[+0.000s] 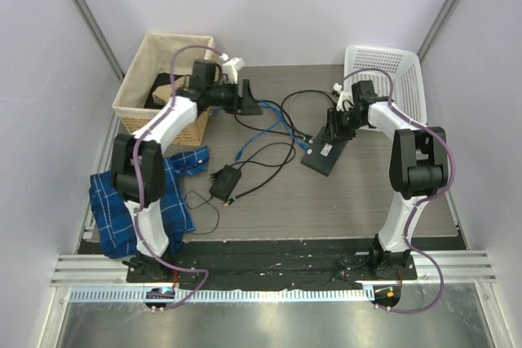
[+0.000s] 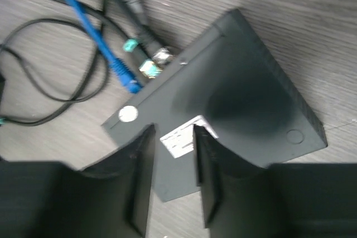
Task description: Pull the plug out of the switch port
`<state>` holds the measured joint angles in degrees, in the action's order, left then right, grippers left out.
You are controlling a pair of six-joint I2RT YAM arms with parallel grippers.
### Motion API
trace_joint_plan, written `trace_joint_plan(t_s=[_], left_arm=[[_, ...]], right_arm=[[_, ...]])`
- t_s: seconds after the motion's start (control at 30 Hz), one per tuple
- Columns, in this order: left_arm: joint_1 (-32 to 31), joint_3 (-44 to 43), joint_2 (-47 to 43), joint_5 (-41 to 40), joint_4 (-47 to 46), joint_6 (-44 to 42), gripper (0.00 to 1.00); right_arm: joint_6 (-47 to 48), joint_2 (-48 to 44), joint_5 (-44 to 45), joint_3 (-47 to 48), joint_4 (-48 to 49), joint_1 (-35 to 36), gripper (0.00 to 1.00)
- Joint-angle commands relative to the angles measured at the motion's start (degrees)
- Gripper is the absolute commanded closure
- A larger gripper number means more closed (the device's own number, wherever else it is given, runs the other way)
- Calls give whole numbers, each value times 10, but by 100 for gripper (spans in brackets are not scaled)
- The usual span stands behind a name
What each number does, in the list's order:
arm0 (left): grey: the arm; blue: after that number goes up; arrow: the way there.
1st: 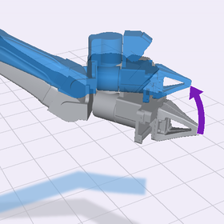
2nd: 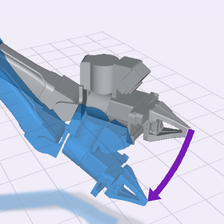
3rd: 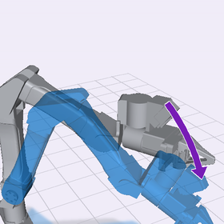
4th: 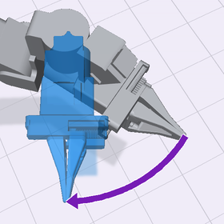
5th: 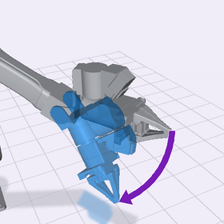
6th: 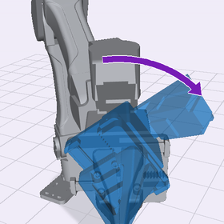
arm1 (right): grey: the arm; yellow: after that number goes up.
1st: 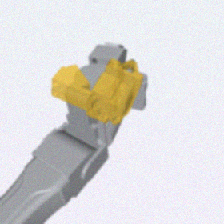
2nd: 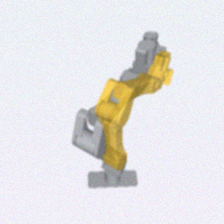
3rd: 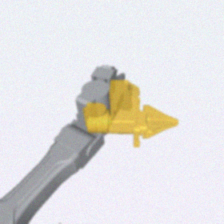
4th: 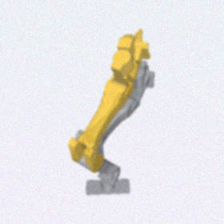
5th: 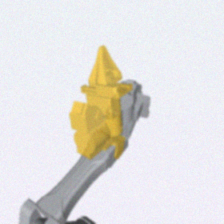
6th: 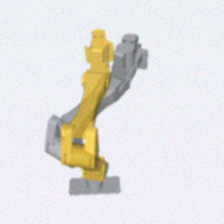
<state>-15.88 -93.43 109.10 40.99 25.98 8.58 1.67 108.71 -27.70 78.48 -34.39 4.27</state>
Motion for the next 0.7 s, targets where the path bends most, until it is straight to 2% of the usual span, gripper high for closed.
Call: trace_joint_plan(t_s=[0.0, 0.07, 0.17, 0.2, 0.4, 0.67], left_arm=[[-77, 75, 50, 35, -358, 321, 36], [-95, 76, 72, 19, -405, 356, 36], [-125, 73, 110, -11, -402, 372, 36], [-134, 77, 116, -40, -398, 377, 36], [-148, 112, 159, -94, -445, 437, 37], [-162, 82, 216, -190, -436, 428, 38]], right_arm=[[25, 17, 37, 14, 1, 3, 68], [32, 19, 51, 15, 0, 4, 72], [37, 20, 70, 9, 0, 5, 75], [42, 19, 80, 6, -3, 6, 75], [53, 20, 79, -14, -29, 7, 74], [56, 11, 75, -43, -28, 13, 72]])
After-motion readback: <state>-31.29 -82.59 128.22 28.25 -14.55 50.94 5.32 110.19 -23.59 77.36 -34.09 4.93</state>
